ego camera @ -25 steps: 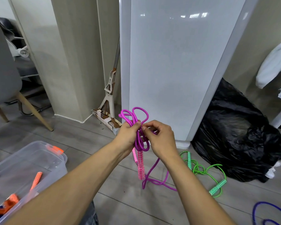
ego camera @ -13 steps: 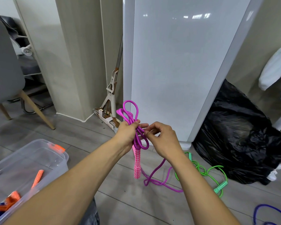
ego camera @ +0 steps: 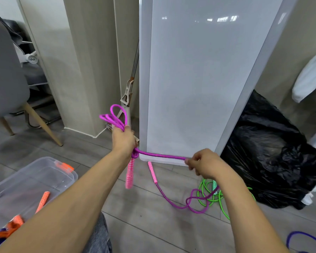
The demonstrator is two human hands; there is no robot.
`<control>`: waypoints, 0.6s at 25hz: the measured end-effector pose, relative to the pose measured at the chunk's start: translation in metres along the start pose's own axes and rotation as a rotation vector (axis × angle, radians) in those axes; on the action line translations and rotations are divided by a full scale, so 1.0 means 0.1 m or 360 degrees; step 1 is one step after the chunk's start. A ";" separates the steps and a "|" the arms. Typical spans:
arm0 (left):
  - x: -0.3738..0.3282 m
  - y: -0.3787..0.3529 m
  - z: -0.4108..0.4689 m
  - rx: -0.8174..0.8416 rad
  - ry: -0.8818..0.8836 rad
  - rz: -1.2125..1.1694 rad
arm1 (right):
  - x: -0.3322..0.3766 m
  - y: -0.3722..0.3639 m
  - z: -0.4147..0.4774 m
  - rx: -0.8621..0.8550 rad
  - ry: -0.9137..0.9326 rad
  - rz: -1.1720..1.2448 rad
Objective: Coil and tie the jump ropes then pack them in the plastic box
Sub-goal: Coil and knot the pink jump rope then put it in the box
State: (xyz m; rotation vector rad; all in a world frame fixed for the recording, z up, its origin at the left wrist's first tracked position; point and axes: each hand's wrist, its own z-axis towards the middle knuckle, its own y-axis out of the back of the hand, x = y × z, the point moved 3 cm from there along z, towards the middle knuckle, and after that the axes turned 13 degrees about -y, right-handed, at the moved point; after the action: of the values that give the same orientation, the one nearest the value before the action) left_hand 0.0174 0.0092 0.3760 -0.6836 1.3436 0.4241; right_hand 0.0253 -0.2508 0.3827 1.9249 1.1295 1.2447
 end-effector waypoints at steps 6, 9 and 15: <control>-0.11 -0.25 -0.47 0.0895 -0.0163 0.0454 | 0.31 -0.02 -0.14 -0.0315 0.0503 0.0410; -0.11 -0.35 -0.67 0.1139 -0.0181 0.0447 | 0.41 -0.10 -0.22 -0.0297 0.0621 0.0531; -0.06 -0.40 -0.69 0.1387 -0.0239 0.0492 | 0.41 -0.13 -0.26 -0.0588 0.0576 0.0421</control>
State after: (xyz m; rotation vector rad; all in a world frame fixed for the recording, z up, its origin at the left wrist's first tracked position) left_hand -0.0092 -0.0658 0.3846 0.2746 1.3299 0.0956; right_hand 0.0055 -0.2083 0.3997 1.6431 0.7485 1.8584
